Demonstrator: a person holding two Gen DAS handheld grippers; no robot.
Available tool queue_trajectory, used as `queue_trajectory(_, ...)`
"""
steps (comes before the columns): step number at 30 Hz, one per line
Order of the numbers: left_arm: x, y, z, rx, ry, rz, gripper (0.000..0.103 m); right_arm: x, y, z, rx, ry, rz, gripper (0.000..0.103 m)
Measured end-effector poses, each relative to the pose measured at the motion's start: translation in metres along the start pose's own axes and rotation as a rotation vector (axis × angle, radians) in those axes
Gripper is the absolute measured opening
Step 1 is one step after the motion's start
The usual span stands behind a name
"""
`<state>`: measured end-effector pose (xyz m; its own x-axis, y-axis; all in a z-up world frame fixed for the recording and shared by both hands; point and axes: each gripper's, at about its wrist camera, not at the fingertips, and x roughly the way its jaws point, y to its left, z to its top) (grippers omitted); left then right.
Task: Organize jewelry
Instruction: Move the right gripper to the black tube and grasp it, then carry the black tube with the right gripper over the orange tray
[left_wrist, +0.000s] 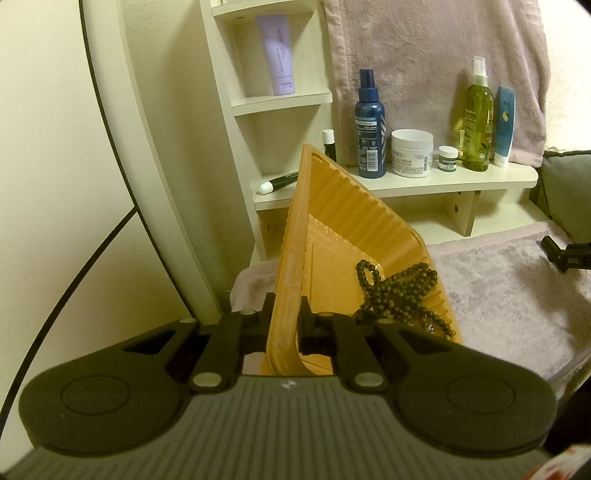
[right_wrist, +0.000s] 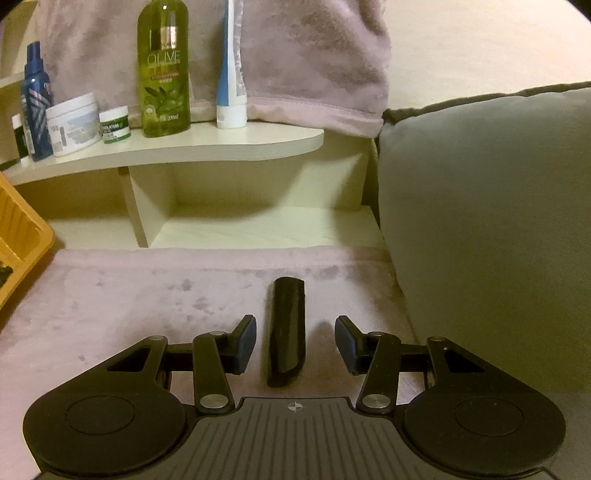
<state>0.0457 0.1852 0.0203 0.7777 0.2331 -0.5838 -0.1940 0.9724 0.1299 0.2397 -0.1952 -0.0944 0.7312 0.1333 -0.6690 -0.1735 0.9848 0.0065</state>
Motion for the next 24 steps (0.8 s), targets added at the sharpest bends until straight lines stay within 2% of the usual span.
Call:
queue_trajectory(1,0.001,0.0,0.0,0.0,0.001,0.0,0.009,0.002,0.001,0.0,-0.001,-0.001,0.0,0.048)
queue_trajectory(3,0.001,0.0,0.0,0.0,0.001,0.0,0.009,0.005,0.001,-0.001,-0.004,0.003,0.003,0.039)
queue_trajectory(8,0.001,0.0,0.0,-0.001,0.001,0.0,0.009,0.008,0.001,-0.001,0.008,-0.001,0.003,0.035)
queue_trajectory(15,0.001,0.0,0.0,0.0,0.0,0.0,0.009,0.007,0.001,-0.001,0.01,0.004,0.018,0.022)
queue_trajectory(24,0.001,0.0,0.0,0.0,0.0,0.0,0.009,-0.006,0.003,-0.006,0.012,0.024,0.032,0.022)
